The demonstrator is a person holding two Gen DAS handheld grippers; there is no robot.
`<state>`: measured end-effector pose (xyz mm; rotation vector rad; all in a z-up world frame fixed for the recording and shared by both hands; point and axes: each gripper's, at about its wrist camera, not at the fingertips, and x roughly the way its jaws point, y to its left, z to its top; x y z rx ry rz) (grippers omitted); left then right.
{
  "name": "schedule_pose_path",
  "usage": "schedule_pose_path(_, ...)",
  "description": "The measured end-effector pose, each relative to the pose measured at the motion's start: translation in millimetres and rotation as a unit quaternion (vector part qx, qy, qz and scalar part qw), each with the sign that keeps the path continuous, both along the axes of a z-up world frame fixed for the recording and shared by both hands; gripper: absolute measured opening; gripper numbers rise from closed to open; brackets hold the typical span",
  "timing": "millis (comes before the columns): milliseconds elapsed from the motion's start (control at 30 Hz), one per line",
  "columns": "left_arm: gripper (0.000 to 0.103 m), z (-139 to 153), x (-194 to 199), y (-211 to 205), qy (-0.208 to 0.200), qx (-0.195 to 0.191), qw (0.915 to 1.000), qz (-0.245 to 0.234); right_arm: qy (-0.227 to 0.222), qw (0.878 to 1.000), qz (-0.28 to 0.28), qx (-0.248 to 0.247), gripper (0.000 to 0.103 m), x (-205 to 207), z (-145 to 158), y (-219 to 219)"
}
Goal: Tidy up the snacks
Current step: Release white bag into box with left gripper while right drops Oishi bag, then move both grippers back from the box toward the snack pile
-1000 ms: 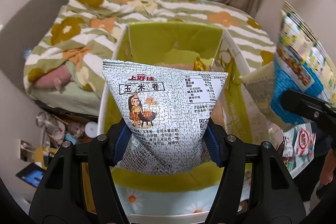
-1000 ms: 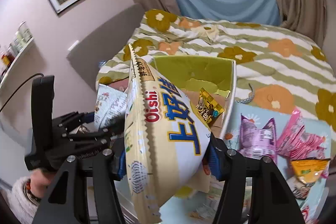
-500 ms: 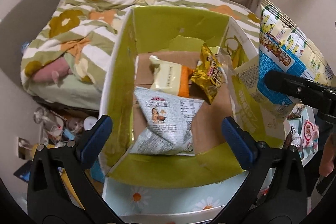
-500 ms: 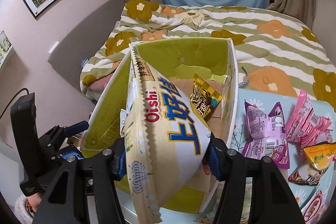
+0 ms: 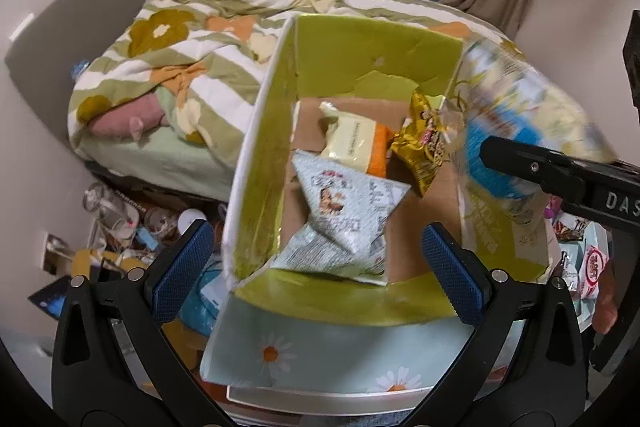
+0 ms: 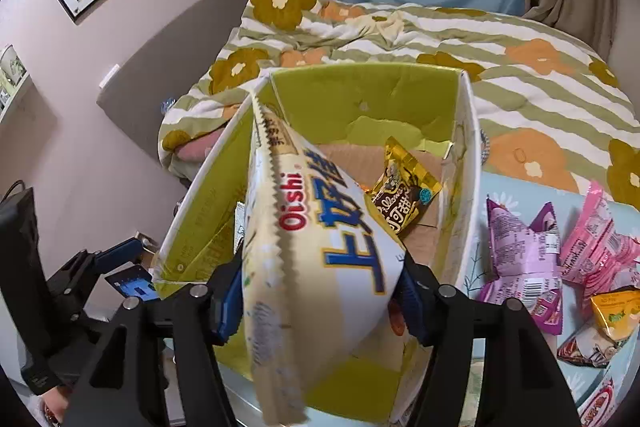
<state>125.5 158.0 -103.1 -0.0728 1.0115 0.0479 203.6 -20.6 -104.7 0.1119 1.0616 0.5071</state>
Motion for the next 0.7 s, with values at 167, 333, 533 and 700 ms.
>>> schedule_pose_path(167, 0.103, -10.6, -8.4, 8.7, 0.012, -0.008, 0.9998, 0.017, -0.007, 1.000, 0.000, -0.001, 0.103, -3.5, -9.4, 3.3)
schedule_pose_path(333, 0.103, -14.1, -12.7, 13.8, 0.016, -0.012, 0.9995, 0.025, -0.020, 1.000, 0.000, -0.010, 0.103, -11.2, -12.4, 0.1)
schedule_pose_path(533, 0.103, -1.9, -18.1, 12.5, 0.001, -0.008, 0.9997, 0.023, -0.025, 1.000, 0.000, -0.008, 0.103, -20.1, -1.5, -5.7)
schedule_pose_path(700, 0.103, 14.7, -24.8, 9.8, -0.016, -0.006, 0.9997, 0.018, -0.048, 0.999, -0.003, -0.008, 0.103, -31.9, 17.7, -8.8)
